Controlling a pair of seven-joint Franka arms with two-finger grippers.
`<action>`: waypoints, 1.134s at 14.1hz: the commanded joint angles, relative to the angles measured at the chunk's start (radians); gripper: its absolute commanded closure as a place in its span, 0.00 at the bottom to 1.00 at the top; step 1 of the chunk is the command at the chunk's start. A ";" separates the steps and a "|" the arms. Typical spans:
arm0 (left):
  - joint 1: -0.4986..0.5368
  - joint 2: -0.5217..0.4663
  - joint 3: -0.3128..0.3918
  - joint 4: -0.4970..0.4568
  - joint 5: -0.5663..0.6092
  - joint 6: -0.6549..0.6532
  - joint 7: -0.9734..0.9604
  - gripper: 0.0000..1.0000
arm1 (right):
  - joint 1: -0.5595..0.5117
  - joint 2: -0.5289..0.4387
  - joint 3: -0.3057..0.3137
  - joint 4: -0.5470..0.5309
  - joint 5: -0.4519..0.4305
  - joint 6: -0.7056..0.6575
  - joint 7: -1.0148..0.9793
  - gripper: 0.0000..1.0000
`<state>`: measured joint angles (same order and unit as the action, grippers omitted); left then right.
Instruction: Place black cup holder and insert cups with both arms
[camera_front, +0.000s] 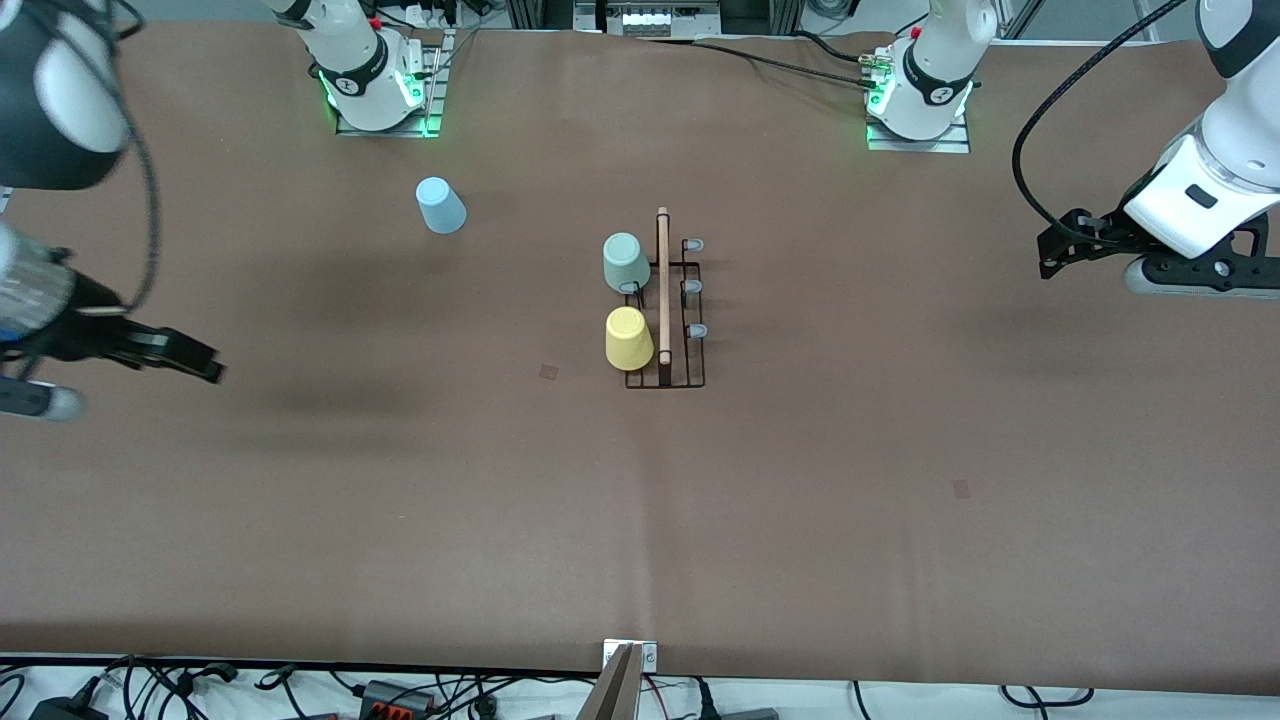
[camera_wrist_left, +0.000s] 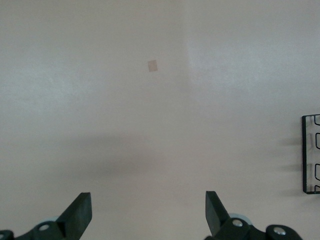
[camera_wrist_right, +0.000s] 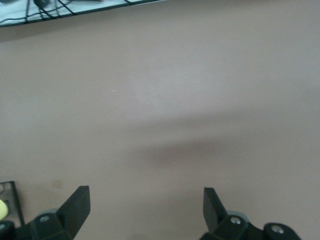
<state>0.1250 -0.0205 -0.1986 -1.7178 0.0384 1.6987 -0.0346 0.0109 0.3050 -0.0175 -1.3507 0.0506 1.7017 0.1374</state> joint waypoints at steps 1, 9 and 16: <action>0.012 -0.010 -0.008 0.000 -0.020 -0.014 -0.001 0.00 | -0.029 -0.049 -0.002 -0.031 -0.003 -0.043 -0.103 0.00; 0.012 -0.012 -0.008 0.000 -0.020 -0.014 -0.001 0.00 | -0.029 -0.180 -0.027 -0.201 -0.015 0.016 -0.168 0.00; 0.012 -0.004 -0.008 -0.005 -0.021 -0.010 -0.004 0.00 | -0.032 -0.306 -0.021 -0.337 -0.054 -0.005 -0.170 0.00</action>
<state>0.1252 -0.0202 -0.1986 -1.7184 0.0384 1.6953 -0.0347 -0.0194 0.0520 -0.0395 -1.6494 0.0039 1.7260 -0.0162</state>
